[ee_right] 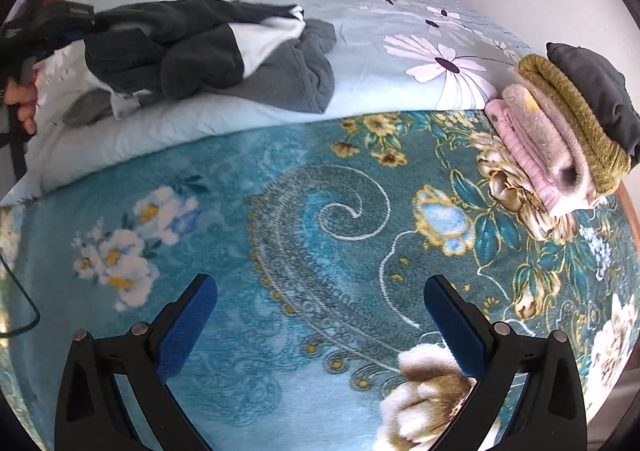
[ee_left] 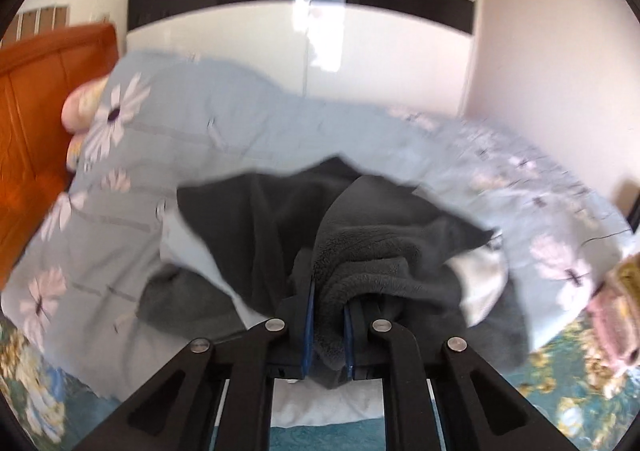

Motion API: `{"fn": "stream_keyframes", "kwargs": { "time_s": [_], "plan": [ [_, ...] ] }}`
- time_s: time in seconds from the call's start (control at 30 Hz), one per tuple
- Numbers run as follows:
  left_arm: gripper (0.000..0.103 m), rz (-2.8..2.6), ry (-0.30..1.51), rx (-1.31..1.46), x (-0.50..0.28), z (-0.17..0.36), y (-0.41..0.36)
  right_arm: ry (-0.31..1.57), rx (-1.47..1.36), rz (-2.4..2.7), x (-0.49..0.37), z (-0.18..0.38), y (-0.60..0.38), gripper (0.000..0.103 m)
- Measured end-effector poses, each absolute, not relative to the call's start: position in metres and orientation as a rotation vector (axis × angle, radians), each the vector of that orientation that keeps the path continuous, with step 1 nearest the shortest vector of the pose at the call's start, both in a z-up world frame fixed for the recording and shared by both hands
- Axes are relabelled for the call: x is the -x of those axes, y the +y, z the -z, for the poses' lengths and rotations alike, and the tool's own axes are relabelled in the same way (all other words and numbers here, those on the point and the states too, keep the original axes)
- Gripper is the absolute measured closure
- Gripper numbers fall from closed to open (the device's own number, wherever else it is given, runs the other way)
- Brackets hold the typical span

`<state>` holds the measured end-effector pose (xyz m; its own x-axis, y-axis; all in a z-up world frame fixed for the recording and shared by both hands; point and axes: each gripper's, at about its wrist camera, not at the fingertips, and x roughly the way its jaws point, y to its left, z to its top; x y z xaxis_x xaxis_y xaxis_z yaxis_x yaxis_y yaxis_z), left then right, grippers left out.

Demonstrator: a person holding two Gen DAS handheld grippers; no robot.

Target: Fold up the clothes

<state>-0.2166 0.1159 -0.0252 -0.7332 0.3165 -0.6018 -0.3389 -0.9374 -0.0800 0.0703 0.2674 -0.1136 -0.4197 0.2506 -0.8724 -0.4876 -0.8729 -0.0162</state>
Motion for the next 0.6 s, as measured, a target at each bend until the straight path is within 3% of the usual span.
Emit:
{"fn": "stream_keyframes", "kwargs": {
  "time_s": [0.6],
  "plan": [
    [0.091,-2.584,-0.165,0.523,0.007,-0.205,0.061,0.496,1.030,-2.624,-0.135,0.004,0.276,0.000]
  ]
}}
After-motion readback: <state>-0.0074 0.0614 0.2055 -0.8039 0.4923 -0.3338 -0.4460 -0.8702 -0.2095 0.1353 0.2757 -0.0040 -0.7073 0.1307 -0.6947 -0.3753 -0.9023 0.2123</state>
